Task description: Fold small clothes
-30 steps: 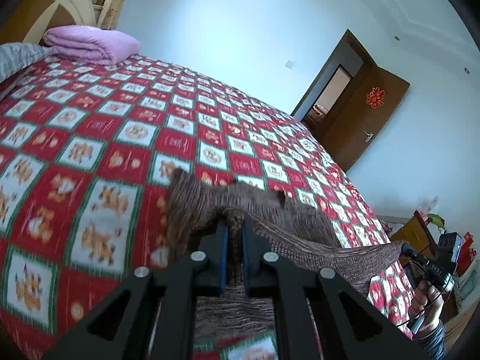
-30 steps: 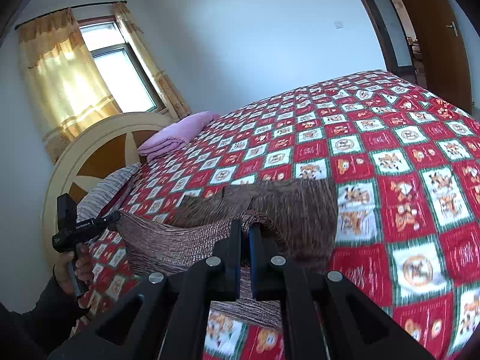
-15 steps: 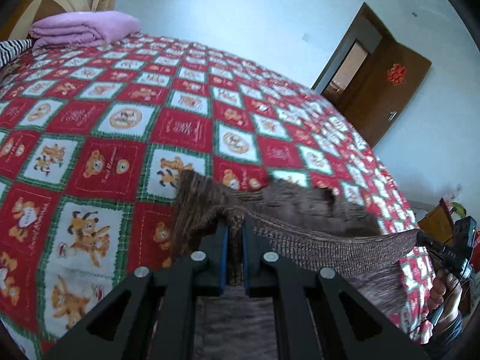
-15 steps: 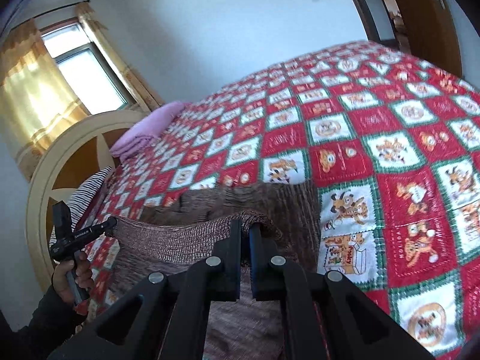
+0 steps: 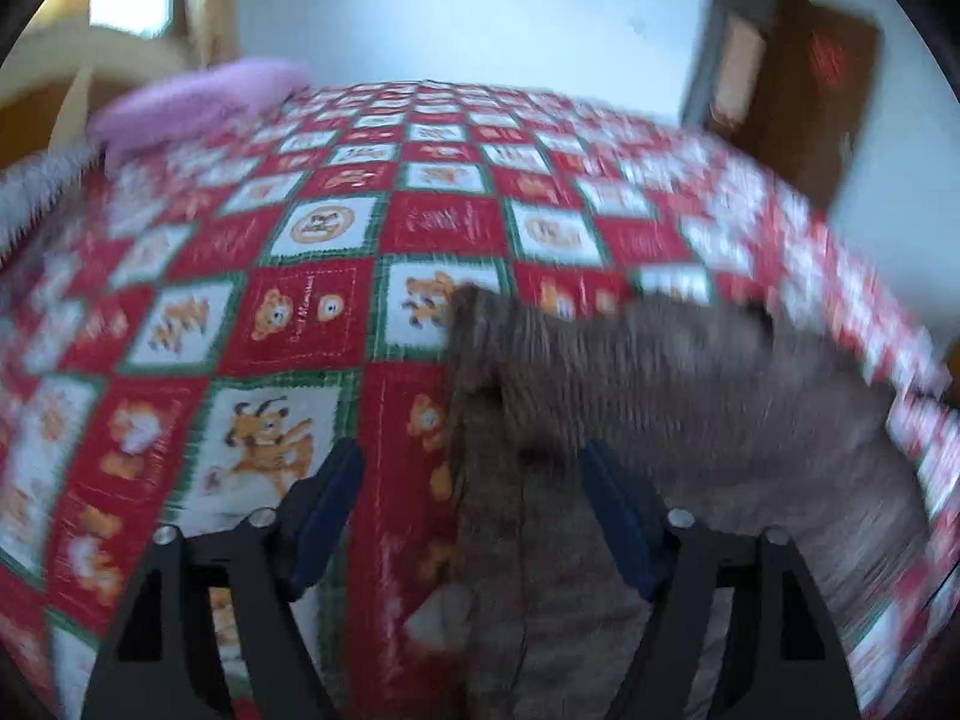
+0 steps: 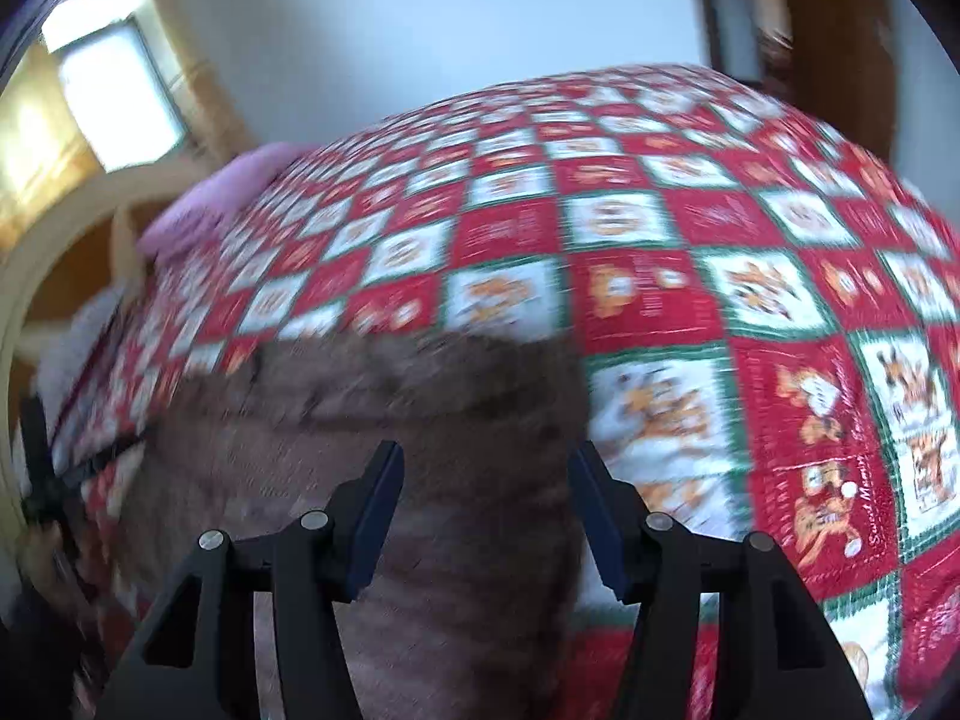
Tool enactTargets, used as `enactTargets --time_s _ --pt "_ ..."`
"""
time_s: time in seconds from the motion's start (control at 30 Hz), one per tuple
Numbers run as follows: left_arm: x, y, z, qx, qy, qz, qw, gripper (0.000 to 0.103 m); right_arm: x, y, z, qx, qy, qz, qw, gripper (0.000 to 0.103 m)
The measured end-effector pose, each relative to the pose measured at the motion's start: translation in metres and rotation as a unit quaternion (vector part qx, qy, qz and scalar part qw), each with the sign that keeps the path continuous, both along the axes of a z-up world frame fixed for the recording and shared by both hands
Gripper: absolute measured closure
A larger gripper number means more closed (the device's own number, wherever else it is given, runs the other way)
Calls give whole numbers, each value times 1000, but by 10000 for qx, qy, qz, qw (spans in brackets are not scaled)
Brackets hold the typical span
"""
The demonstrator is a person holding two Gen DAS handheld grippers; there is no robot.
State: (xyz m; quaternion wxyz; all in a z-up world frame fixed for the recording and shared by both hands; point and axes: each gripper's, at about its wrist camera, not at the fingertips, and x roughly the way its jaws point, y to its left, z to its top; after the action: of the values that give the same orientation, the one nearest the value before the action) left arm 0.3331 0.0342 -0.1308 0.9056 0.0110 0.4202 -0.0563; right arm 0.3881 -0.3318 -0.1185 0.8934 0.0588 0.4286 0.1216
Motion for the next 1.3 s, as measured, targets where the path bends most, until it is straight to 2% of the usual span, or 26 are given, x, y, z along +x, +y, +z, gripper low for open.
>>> enactTargets --time_s 0.1,0.13,0.23,0.33,0.5,0.6,0.67,0.73,0.83,0.93,1.13,1.2,1.3 --pt "-4 -28 -14 903 82 -409 9950 23 -2 43 -10 -190 342 796 9961 45" --pt "-1 -36 -17 1101 112 -472 9927 23 2 55 -15 -243 481 979 9937 45" --pt "15 -46 -20 1306 169 -508 9900 19 26 80 -32 -380 867 1188 9884 45" --pt "37 -48 -9 1350 90 -330 9903 19 60 83 -28 -518 808 933 9910 45" --pt "64 -28 24 1142 -198 180 9931 15 90 62 22 -188 -34 311 9993 45" --pt "68 -15 29 1057 -237 358 9935 2 85 51 30 -43 -228 101 9997 45" --pt "67 -9 26 1076 -208 347 9934 2 71 45 29 -23 -362 82 9993 45" --pt "61 2 19 1075 -98 425 9932 2 59 39 24 54 -373 80 9993 45" --pt "43 19 11 744 85 461 9961 2 34 29 13 18 -259 43 9997 45" --pt "15 26 9 610 -9 483 9970 2 5 22 5 -13 -172 91 9998 45" --pt "3 16 -17 694 257 480 9961 0 -31 28 -23 51 155 370 9992 44" --pt "2 18 -26 655 284 587 9957 0 -35 24 -37 -7 295 211 9993 44" --pt "-7 23 -30 470 301 709 9959 0 -54 14 -40 149 126 -23 9998 44"
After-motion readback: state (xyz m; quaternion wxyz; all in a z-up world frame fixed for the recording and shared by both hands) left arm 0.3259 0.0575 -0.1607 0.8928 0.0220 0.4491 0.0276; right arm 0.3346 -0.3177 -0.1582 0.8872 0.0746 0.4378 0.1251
